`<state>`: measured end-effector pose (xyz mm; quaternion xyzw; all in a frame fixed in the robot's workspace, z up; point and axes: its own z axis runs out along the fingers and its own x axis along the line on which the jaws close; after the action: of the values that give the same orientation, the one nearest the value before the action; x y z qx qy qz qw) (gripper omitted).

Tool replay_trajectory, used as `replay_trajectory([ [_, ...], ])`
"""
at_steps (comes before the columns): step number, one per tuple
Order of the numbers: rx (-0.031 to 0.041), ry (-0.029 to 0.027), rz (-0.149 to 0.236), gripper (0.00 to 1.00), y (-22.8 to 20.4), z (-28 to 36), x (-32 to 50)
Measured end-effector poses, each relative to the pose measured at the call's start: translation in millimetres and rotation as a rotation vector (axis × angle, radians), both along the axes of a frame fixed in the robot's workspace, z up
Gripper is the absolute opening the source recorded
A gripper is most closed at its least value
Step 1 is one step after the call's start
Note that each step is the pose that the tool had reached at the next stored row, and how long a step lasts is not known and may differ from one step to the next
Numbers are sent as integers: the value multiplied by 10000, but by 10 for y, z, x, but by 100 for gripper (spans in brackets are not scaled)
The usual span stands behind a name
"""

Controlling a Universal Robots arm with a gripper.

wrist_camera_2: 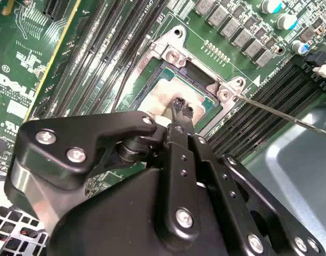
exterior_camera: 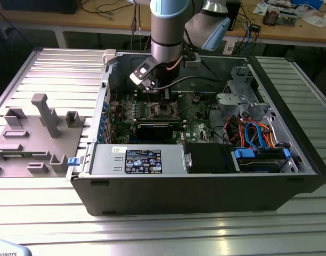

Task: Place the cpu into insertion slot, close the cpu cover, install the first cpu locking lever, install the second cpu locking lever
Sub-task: 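Place the cpu into insertion slot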

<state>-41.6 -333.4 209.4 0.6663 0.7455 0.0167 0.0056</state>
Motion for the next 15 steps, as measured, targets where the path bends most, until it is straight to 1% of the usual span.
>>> replay_trajectory([
  [1, -14, 32, 12, 11, -17, -81, 2],
  [2, -17, 34, 11, 11, -16, -69, 3],
  [3, -6, 25, 12, 11, -15, -50, 6],
  [4, 15, 8, 12, 11, -12, -24, 9],
  [6, -8, 25, 13, 11, -15, 64, 9],
  [7, -9, 25, 13, 11, -16, 98, 10],
  [8, -18, 25, 13, 11, -16, 146, 20],
  [10, -28, 28, 12, 11, -15, 187, 32],
  [12, -46, 47, 12, 11, -15, 254, 66],
  [15, -66, 52, 11, 11, -16, 347, 81],
])
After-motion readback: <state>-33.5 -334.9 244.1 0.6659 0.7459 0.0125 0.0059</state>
